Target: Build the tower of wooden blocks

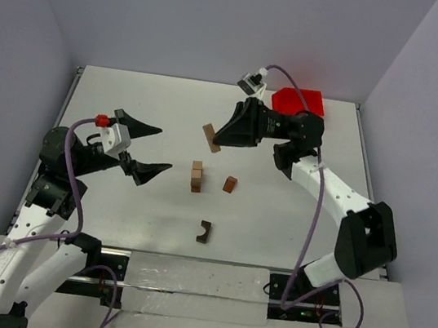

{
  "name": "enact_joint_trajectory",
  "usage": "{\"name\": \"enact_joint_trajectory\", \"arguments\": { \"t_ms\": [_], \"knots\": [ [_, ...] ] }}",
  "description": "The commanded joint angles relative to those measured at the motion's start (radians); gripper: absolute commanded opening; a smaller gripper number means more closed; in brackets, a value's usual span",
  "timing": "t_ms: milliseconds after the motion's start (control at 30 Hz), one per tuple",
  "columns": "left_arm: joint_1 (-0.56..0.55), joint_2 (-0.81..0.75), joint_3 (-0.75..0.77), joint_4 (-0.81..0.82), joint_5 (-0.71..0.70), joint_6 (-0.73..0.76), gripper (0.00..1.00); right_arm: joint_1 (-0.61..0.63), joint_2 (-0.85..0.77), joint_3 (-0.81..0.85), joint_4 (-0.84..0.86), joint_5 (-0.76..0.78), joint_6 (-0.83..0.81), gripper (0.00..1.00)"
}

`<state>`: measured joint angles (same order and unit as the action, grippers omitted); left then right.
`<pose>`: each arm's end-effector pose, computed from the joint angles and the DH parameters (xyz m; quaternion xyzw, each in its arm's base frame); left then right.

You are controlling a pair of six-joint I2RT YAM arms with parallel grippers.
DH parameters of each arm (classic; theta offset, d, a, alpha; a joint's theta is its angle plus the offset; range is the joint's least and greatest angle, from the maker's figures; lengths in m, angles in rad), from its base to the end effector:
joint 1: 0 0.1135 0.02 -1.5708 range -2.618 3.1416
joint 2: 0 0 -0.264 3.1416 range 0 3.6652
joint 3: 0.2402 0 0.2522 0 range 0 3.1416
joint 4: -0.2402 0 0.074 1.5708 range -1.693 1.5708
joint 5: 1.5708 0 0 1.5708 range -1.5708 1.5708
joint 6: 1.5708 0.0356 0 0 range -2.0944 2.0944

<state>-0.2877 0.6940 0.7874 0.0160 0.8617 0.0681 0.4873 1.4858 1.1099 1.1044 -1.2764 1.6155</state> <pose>0.1380 -0.0690 0.3756 0.4134 0.5418 -0.3512 0.6420 0.2583 0.1754 0.3986 -0.2839 0.5682 0.7572 0.1524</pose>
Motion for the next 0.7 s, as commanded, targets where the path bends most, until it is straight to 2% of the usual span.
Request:
{"name": "enact_joint_trajectory", "arguments": {
  "t_ms": [0,200,267,400,667],
  "knots": [
    [-0.071,0.009,0.050,0.147,-0.089,-0.030,0.95,-0.077,0.098,0.008,0.546,0.188,0.405,0.00],
    [-0.122,0.060,0.057,0.209,-0.108,-0.030,0.95,-0.078,0.151,-0.011,0.570,0.265,0.438,0.00],
    [-0.125,0.097,0.061,0.274,-0.103,-0.130,0.96,-0.078,0.168,-0.018,0.603,0.293,0.466,0.00],
    [-0.127,0.148,0.072,0.360,-0.113,-0.237,0.97,-0.065,0.175,-0.027,0.638,0.313,0.484,0.00],
    [-0.162,0.208,0.127,0.397,-0.108,-0.251,0.99,-0.002,0.166,-0.054,0.647,0.285,0.469,0.00]
  ]
}}
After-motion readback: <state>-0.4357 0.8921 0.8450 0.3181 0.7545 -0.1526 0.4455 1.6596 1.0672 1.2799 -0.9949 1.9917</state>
